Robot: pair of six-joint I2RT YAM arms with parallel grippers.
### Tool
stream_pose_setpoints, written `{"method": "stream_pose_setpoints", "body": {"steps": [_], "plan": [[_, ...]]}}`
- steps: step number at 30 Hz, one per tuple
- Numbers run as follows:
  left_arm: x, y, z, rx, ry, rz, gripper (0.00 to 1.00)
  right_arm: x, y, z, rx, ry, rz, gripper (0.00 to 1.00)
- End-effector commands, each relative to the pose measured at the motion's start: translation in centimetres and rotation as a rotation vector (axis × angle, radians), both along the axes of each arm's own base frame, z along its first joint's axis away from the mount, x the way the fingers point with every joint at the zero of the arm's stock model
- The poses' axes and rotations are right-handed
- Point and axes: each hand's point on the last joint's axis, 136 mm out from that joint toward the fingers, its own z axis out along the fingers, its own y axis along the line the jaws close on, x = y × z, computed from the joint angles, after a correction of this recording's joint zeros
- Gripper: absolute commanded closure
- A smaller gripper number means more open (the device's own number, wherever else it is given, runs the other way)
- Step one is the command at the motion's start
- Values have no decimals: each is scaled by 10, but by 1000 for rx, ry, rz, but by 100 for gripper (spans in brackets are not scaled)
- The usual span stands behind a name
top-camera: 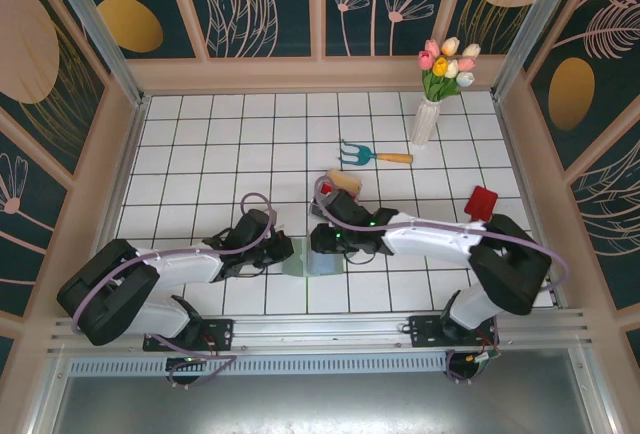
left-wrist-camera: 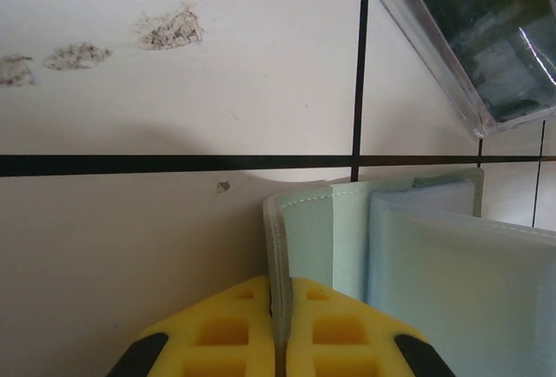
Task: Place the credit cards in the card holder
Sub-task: Open the card holder at the bottom-center of the table.
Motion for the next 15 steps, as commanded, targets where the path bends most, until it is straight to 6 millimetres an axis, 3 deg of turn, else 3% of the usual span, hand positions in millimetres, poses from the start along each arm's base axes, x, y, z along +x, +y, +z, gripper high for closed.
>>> {"method": "stream_pose_setpoints", "body": {"steps": [1,5,7,10,11,15], "plan": [[-1,3,-1,-3,-3,17,99,-2,17,-7,-4,14,-2,71],[-1,5,-1,-4,-7,25,98,-5,29,-19,-27,35,25,65],[1,6,1,0,-14,33,93,-7,29,-30,-83,47,25,54],[6,19,9,46,-42,93,77,-10,14,-53,-253,52,3,40],[8,30,14,78,-51,139,63,-11,6,-61,-317,49,-12,38],[7,89,31,204,-84,395,34,-22,-22,-89,-546,24,-32,35]]}}
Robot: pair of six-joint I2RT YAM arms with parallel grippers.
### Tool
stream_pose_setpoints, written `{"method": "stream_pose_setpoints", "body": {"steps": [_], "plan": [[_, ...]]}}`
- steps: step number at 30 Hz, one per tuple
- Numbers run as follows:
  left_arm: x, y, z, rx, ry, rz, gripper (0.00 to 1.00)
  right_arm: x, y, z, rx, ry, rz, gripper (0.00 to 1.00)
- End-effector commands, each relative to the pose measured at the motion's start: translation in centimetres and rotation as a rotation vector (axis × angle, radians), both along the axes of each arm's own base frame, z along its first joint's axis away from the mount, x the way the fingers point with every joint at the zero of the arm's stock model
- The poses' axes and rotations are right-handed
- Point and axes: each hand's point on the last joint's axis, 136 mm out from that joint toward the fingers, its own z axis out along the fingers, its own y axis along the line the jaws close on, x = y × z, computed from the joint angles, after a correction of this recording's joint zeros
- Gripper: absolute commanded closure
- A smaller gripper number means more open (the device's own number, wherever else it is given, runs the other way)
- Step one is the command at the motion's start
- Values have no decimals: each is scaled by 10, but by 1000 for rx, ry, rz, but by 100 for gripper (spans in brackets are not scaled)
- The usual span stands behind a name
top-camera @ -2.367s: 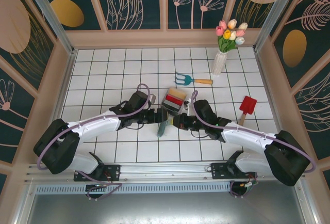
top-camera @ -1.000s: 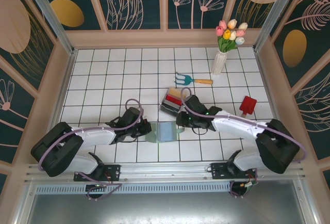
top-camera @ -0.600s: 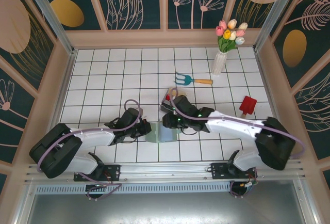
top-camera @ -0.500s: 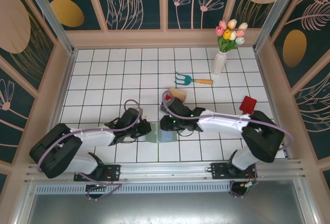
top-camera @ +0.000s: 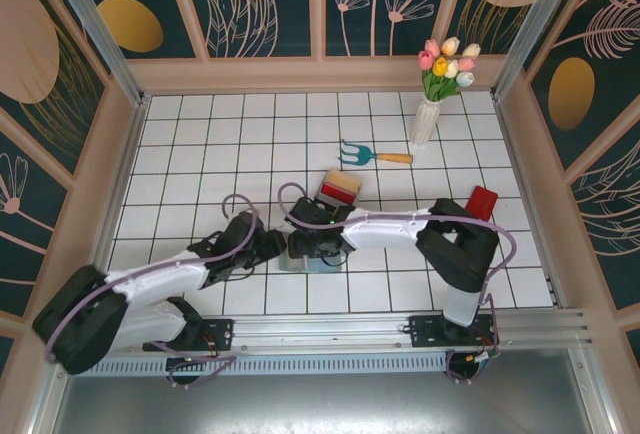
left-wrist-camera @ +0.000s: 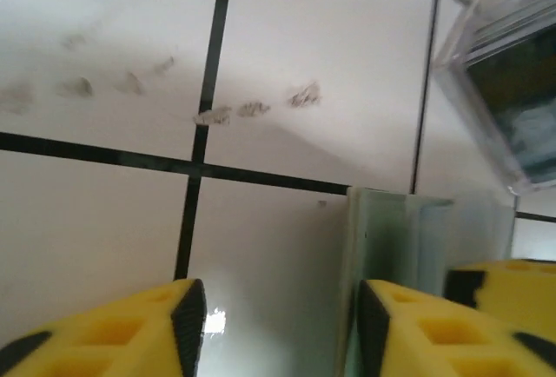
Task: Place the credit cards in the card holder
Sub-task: Open the card holder at the bottom-center of the table.
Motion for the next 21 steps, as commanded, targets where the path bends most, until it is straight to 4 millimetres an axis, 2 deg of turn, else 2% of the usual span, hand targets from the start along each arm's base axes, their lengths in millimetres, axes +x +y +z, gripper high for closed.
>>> {"method": "stream_pose_setpoints", "body": {"steps": [1,3,8,10,13,17,19,21], "plan": [[-2,53,12,98,-28,249,34,-27,-59,-58,-361,25,-12,34],[-8,72,18,75,-51,338,33,-32,-64,-66,-436,6,4,33],[-17,106,36,52,-125,471,34,-47,-60,-92,-549,15,69,31],[-19,115,47,60,-156,494,33,-48,-58,-91,-597,15,67,32],[-16,121,64,76,-208,498,31,-34,-31,-58,-527,-37,67,28],[-2,104,97,48,-298,418,29,8,6,33,-281,-151,14,20],[7,94,110,34,-329,386,26,27,17,77,-126,-196,21,17],[16,76,123,6,-360,326,26,45,12,110,1,-228,34,17]]}}
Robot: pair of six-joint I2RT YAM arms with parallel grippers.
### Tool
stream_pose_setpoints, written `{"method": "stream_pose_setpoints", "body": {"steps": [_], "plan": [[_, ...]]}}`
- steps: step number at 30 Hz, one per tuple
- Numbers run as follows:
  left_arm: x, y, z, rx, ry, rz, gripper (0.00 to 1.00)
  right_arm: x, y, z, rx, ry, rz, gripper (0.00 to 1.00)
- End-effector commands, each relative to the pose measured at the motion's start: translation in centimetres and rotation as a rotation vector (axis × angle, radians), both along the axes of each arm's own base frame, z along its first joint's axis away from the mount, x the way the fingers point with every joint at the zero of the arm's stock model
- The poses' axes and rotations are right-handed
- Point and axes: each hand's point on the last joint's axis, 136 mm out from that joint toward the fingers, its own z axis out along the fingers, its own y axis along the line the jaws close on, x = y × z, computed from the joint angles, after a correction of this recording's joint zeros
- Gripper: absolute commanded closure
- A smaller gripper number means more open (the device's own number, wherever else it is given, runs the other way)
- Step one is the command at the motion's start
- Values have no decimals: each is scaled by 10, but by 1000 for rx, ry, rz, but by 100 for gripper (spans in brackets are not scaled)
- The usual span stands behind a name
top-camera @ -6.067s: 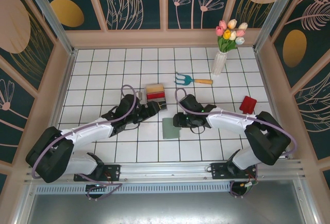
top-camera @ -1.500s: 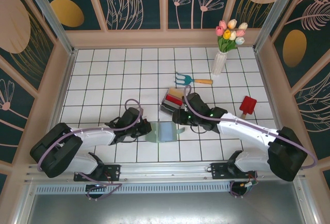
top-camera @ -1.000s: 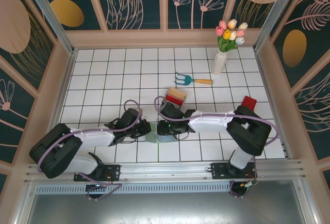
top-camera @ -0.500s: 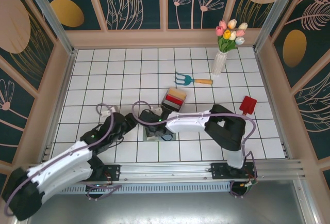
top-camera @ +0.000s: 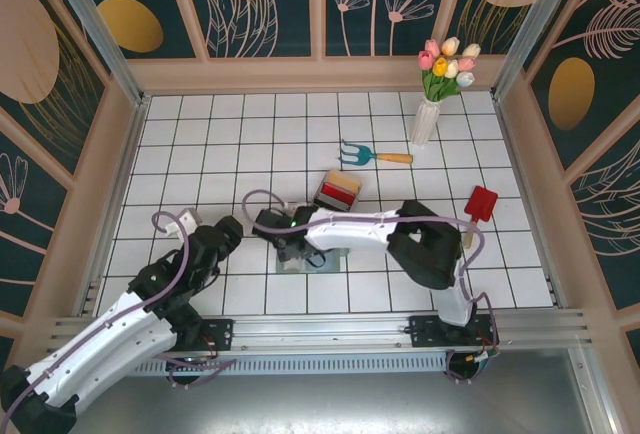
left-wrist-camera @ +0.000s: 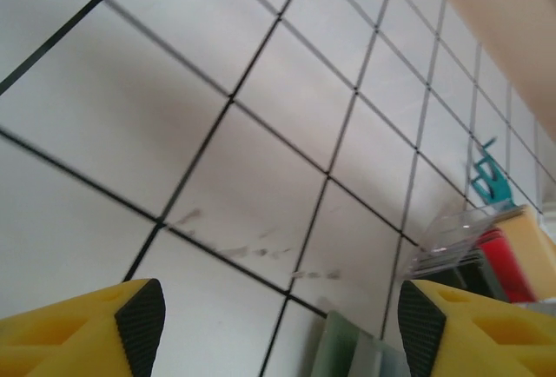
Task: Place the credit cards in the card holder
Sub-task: Open the card holder at the bottom-center of the table, then rotate the storage box at the center of the table.
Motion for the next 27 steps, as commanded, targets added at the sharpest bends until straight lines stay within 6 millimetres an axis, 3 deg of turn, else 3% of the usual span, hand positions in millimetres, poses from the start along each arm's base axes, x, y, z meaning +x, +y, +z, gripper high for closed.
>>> {"method": "stream_pose_setpoints", "body": {"steps": [1,7,9,13,19,23,27], "plan": [[23,-29,38,-22,-108,-98,25,35,3,88,284,-69,63,17],[54,-113,68,-195,-172,-340,21,118,-85,113,395,-131,10,17],[63,-138,62,-239,-139,-396,21,145,-106,116,431,-154,-3,16],[83,-180,41,-295,-13,-447,15,180,-125,95,551,-65,-15,15],[98,-199,-2,-380,104,-385,7,189,-110,66,674,56,43,16],[102,-214,-21,-454,151,-391,6,179,-104,49,715,125,57,20],[111,-228,-29,-499,156,-406,5,164,-107,51,751,140,69,20]]}}
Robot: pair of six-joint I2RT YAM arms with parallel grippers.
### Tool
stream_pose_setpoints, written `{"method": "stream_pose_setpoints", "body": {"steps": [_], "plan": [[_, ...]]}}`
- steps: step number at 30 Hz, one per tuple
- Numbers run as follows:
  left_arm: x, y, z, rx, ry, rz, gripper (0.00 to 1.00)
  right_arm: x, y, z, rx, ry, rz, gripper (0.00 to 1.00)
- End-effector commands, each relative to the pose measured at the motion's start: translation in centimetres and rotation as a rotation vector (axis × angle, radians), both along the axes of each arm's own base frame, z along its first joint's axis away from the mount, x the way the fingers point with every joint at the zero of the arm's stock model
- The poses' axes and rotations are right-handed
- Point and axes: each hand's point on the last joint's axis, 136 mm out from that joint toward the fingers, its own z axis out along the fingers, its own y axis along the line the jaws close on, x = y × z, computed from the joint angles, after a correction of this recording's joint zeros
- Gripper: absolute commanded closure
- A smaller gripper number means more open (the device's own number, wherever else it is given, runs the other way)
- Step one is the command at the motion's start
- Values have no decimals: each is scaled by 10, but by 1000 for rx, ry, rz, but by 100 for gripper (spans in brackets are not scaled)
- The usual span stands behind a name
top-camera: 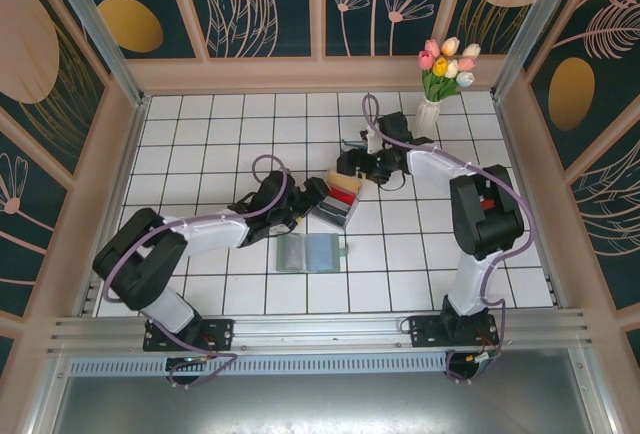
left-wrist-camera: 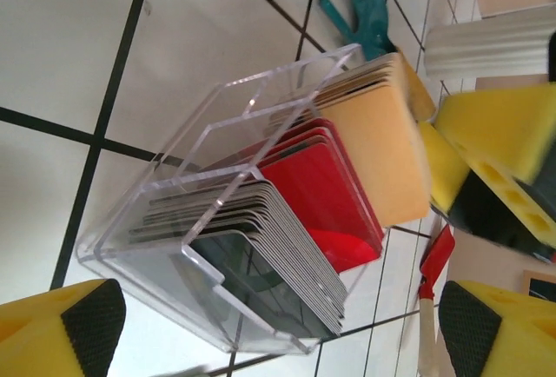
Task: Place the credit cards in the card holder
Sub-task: Rotate the storage box at the center of the table.
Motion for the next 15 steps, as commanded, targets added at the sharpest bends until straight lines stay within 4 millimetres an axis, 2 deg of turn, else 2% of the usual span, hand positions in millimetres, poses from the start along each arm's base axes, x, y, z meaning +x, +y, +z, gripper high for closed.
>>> {"method": "stream_pose_setpoints", "body": {"steps": [1,3,4,7,11,15], "plan": [[15,-22,19,-146,-27,-6,5,-15,6,20,107,-25,55,21],[19,-28,21,-177,-33,-12,5,-25,2,22,131,-14,52,22],[21,-32,12,-176,-20,-16,5,-31,1,22,136,-7,52,23],[26,-39,10,-192,-26,-27,6,-45,-4,24,153,-2,38,24],[35,-43,6,-179,-33,-29,6,-59,-8,31,179,-3,14,24],[35,-42,-6,-131,-8,-32,6,-58,-33,14,37,-18,-75,20]]}}
